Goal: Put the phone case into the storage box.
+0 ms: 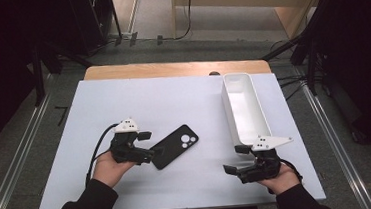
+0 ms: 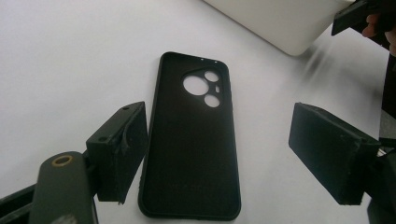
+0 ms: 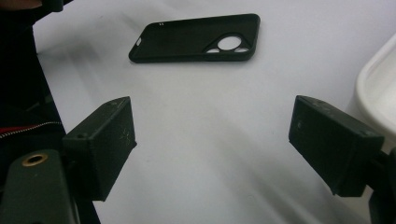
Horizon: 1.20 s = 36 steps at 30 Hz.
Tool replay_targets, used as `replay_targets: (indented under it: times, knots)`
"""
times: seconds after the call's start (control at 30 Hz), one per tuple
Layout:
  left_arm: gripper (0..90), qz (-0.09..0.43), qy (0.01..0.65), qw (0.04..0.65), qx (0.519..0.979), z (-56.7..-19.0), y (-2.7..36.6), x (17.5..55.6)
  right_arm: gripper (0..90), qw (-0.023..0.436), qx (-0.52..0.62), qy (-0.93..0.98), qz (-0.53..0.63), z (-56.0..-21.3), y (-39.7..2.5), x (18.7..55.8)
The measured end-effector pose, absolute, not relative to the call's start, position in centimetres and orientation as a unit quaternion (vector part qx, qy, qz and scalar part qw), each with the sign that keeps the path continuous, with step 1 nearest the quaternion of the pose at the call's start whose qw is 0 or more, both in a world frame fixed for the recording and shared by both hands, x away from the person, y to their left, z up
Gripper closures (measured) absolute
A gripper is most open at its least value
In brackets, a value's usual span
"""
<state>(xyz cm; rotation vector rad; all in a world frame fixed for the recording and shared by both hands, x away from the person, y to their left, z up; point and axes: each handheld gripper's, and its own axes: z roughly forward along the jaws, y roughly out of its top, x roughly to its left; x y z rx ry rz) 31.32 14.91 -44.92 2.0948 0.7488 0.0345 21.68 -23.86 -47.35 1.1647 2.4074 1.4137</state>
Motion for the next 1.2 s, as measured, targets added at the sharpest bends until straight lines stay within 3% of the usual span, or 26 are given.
replay_targets:
  times: [0.8, 0.93, 1.2]
  knots:
    - [19.6, 0.021, 0.288, 0.439, 0.851, -45.9, 11.2, 32.9, 13.1, 0.057, 0.383, 0.795, 0.467, -47.4, -23.8, 21.7]
    - [0.0, 0.007, 0.284, 0.44, 0.852, -46.2, 10.5, 33.4, 13.1, 0.056, 0.382, 0.795, 0.467, -47.3, -23.8, 21.7]
    - [0.0, 0.021, 0.275, 0.442, 0.854, -46.4, 10.3, 33.5, 13.1, 0.055, 0.382, 0.795, 0.468, -47.3, -23.8, 21.7]
